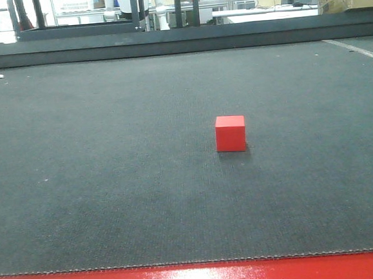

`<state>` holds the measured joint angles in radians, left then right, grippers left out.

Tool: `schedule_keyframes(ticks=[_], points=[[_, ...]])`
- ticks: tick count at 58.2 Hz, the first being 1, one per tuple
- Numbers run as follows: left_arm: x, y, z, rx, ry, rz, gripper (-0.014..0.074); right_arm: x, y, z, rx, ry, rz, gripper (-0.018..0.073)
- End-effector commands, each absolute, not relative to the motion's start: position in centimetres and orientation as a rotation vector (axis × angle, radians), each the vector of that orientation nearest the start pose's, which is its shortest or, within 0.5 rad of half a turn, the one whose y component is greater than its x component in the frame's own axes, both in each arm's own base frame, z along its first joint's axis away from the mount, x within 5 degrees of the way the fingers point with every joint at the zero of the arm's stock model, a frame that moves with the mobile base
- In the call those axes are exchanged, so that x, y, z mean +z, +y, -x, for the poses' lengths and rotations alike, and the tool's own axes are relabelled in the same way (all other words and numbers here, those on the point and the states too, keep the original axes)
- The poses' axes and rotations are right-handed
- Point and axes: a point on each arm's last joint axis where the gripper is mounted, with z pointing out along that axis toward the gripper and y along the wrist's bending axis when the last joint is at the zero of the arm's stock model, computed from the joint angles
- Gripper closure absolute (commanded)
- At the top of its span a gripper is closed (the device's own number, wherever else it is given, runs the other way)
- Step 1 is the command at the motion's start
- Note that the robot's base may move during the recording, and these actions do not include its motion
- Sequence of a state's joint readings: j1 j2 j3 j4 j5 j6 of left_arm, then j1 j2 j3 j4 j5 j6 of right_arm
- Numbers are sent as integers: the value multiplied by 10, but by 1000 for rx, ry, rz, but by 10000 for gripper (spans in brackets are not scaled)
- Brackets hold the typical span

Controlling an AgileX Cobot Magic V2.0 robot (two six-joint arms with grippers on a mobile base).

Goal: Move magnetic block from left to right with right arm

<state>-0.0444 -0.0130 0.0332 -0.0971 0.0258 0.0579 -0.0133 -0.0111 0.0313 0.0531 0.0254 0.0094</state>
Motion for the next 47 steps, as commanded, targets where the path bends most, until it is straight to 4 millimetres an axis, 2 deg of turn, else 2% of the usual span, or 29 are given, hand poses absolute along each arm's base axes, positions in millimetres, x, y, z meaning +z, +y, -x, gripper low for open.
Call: schedule_keyframes(ticks=[1,24,28,34,40,44,47], points=[[206,-2,-55,-77,1441,5,722,210,-1,-54,25,1422,-53,501],[206,-2,-55,-77,1441,5,722,216,-1,-53,29,1375,-58,501],[206,-2,-55,-77,1441,5,722,229,-1,-51,40,1372,-64,501],[206,-2,-55,-77,1441,5,722,265,0,-46,44,1389,-57,501],[206,-2,-55,-77,1441,5,722,295,0,-50,46,1433,-56,482],[206,-2,-55,-77,1441,5,722,313,0,-60,47,1466,-56,401],[206,-2,-55,-77,1441,5,722,327,0,-72,48,1510,-56,265]])
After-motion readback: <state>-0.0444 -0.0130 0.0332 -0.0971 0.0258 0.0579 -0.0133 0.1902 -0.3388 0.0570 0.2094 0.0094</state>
